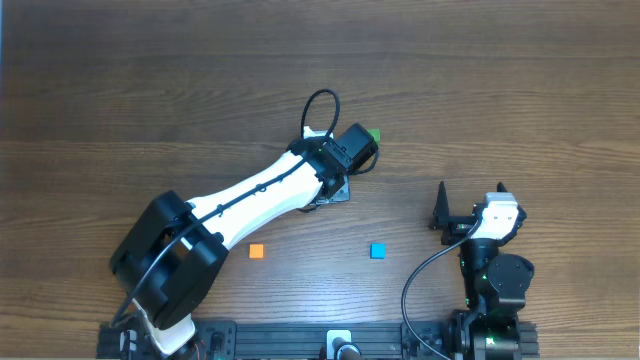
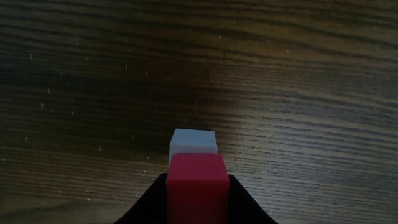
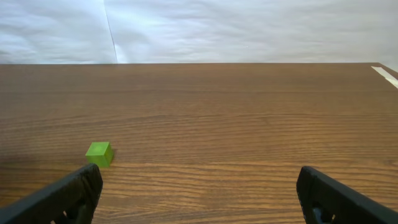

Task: Stack Cubes

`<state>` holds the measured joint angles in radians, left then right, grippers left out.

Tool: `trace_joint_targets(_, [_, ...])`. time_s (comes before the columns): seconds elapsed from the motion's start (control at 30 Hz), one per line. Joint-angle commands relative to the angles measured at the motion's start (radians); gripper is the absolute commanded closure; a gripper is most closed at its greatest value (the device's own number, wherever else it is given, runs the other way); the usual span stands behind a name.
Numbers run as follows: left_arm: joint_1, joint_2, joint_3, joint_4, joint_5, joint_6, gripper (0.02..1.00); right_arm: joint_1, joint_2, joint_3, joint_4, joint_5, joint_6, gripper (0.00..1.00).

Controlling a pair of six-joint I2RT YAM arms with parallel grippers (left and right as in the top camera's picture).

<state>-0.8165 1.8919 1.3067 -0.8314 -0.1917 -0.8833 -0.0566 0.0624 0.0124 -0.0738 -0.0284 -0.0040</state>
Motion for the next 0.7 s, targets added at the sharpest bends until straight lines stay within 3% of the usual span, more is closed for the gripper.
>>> trace_joint_targets(0.03, [0.006, 0.008, -0.007, 0.003, -0.016, -0.011, 0.882, -0.002, -0.003, -0.007, 0.002, -0.008, -0.005, 0.007])
trace_joint_targets(0.7, [0.010, 0.008, -0.008, 0.002, -0.027, -0.012, 0.862, -0.002, -0.003, -0.007, 0.002, -0.008, -0.005, 0.009])
